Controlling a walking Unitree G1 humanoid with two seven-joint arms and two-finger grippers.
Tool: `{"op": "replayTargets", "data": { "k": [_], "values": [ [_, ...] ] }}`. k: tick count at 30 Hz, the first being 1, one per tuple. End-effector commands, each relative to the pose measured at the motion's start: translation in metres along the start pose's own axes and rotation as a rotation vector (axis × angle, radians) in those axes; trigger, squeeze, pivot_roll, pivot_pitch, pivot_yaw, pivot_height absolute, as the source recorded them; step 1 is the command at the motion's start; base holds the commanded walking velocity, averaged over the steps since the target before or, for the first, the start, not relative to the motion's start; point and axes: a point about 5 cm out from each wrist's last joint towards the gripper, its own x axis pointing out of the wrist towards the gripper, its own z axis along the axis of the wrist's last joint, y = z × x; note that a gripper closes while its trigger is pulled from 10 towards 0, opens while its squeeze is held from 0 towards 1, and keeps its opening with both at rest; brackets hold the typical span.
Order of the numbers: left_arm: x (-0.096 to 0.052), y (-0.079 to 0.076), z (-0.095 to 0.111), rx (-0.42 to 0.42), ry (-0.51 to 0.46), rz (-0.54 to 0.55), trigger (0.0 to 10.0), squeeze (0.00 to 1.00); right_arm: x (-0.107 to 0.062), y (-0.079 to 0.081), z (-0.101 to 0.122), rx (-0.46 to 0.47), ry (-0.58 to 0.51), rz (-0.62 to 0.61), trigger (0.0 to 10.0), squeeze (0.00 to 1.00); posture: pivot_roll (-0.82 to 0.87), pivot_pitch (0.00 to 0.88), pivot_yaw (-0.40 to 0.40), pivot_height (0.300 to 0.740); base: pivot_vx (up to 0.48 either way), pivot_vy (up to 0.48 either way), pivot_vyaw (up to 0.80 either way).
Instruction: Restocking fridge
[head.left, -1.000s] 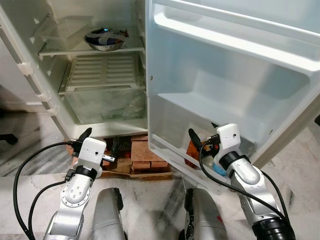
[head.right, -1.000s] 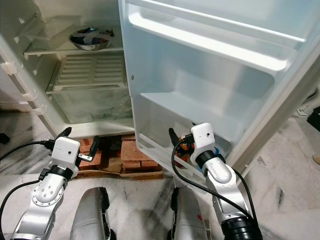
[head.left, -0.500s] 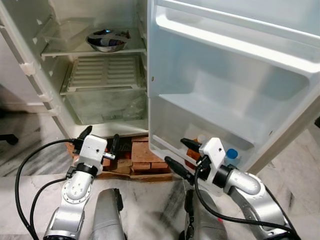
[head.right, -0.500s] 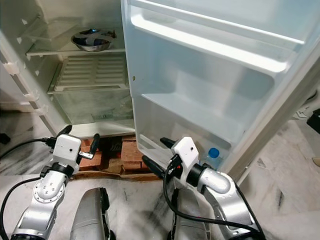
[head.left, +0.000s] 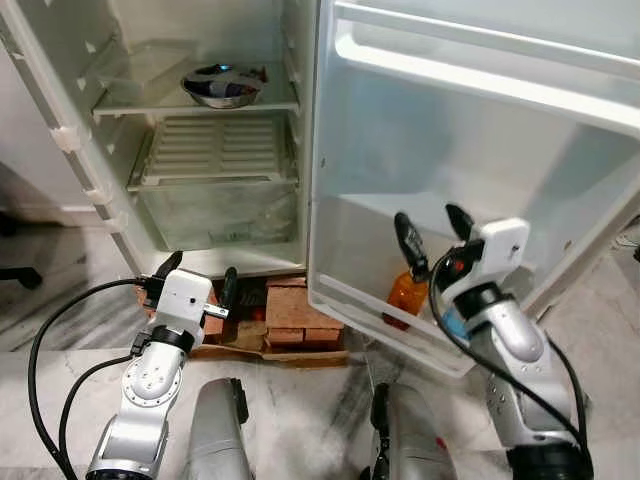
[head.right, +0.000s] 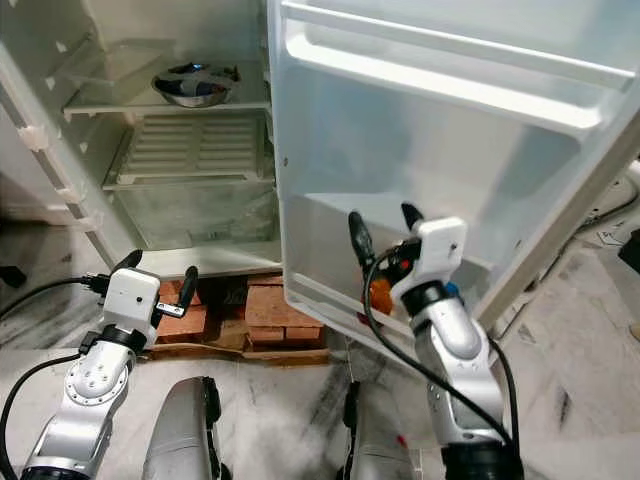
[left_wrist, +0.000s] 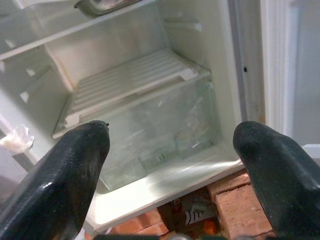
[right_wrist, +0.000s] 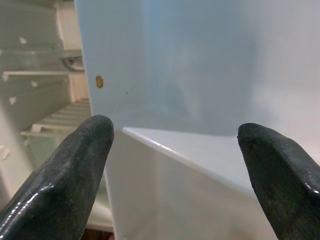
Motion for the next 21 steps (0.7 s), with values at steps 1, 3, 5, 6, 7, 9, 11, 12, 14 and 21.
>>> {"op": "replayTargets", "data": {
  "k": [1,3,5,6,7,9,11,12,14,21],
  "values": [
    [0.004,0.001,0.004,0.006,-0.019,-0.004,10.0,0.00,-0.001,0.003,0.001,-0.023,-0.007,-0.001,10.0,0.00,0.02,0.000,-0.014,0.627,0.000,0.000,0.00],
    [0.004,0.001,0.004,0.006,-0.018,-0.004,10.0,0.00,-0.002,0.004,-0.001,-0.017,-0.003,-0.007,10.0,0.00,0.03,0.000,-0.014,0.642,0.000,0.000,0.00],
    [0.004,0.001,0.004,0.005,-0.018,-0.003,10.0,0.00,-0.003,0.003,-0.003,-0.023,0.000,-0.015,10.0,0.00,0.03,0.000,-0.013,0.657,0.000,0.000,0.00],
    [0.004,0.001,0.004,0.005,-0.018,-0.003,10.0,0.00,-0.003,0.003,-0.003,-0.025,0.001,-0.018,10.0,0.00,0.03,0.000,-0.013,0.662,0.000,0.000,0.00],
    [0.004,0.000,0.004,0.005,-0.019,-0.004,10.0,0.00,-0.002,0.002,-0.003,-0.026,0.002,-0.021,10.0,0.00,0.03,0.000,-0.014,0.672,0.000,0.000,0.00],
    [0.004,0.000,0.004,0.005,-0.019,-0.004,10.0,0.00,-0.002,0.002,-0.003,-0.028,0.001,-0.023,10.0,0.00,0.03,0.000,-0.015,0.677,0.000,0.000,0.00],
    [0.003,-0.001,0.004,0.004,-0.017,-0.006,10.0,0.00,-0.001,0.000,-0.003,-0.030,0.001,-0.030,10.0,0.00,0.03,0.000,-0.015,0.697,0.000,0.000,0.00],
    [0.003,-0.001,0.004,0.004,-0.016,-0.006,10.0,0.00,-0.001,0.000,-0.003,-0.033,0.002,-0.032,10.0,0.00,0.03,0.000,-0.016,0.702,0.000,0.000,0.00],
    [0.003,-0.001,0.004,0.003,-0.016,-0.007,10.0,0.00,-0.001,0.000,-0.003,-0.036,0.002,-0.035,10.0,0.00,0.03,0.000,-0.016,0.712,0.000,0.000,0.00],
    [0.006,-0.006,0.003,0.004,0.009,0.011,10.0,0.00,-0.002,0.002,-0.011,-0.044,0.042,-0.040,10.0,0.00,0.03,0.000,-0.022,0.731,0.000,0.000,0.00]
  ]
}}
